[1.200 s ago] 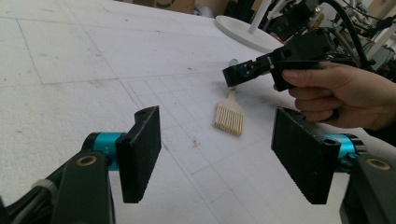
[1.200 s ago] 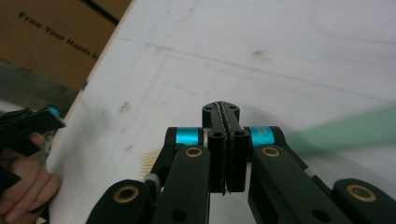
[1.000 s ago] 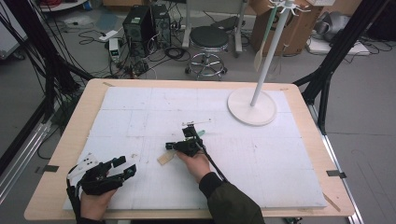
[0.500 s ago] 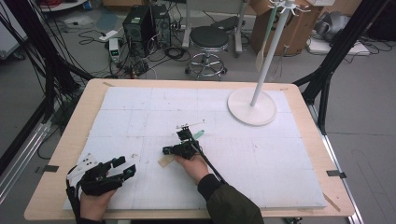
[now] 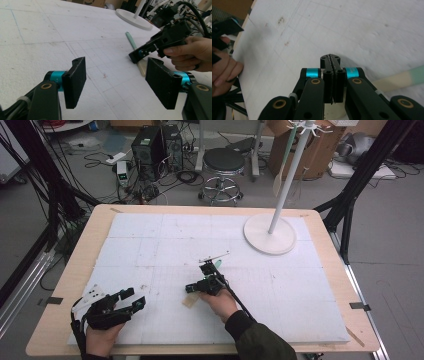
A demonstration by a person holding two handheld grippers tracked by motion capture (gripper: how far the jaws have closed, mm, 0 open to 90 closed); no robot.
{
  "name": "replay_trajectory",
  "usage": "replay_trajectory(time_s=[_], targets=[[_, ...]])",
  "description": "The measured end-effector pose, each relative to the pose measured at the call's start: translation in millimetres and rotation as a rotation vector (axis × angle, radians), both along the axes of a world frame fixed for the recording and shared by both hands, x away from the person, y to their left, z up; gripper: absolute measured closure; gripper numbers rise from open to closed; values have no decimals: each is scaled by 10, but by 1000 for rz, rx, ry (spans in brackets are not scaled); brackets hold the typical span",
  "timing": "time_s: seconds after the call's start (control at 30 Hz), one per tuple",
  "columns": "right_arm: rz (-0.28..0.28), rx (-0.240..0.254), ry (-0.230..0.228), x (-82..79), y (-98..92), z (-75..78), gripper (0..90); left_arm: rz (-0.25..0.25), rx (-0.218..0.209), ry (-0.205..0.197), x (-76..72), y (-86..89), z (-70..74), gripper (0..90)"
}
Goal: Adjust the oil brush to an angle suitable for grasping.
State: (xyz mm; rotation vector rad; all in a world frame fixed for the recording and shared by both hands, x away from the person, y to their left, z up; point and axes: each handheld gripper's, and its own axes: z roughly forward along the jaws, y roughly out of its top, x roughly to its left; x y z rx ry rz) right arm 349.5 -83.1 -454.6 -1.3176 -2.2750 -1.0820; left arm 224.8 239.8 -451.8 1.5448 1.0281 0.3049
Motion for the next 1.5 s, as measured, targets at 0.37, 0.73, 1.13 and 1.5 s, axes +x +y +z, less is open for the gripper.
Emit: replay_trajectory(time_s=[0.37, 0.73, 1.13, 1.5], targets=[[-36, 26, 2, -104, -344, -25, 900, 6, 6, 0, -1, -10, -1, 337], [-69, 16, -22, -118, -519, -25, 900, 8, 5, 0, -4, -6, -1, 337], [-139, 21, -8, -85, -896, -22, 900, 6, 12, 3, 3, -18, -1, 337], [-183, 17, -4, -86, -1164, -16, 900, 8, 14, 5, 8, -25, -1, 337]])
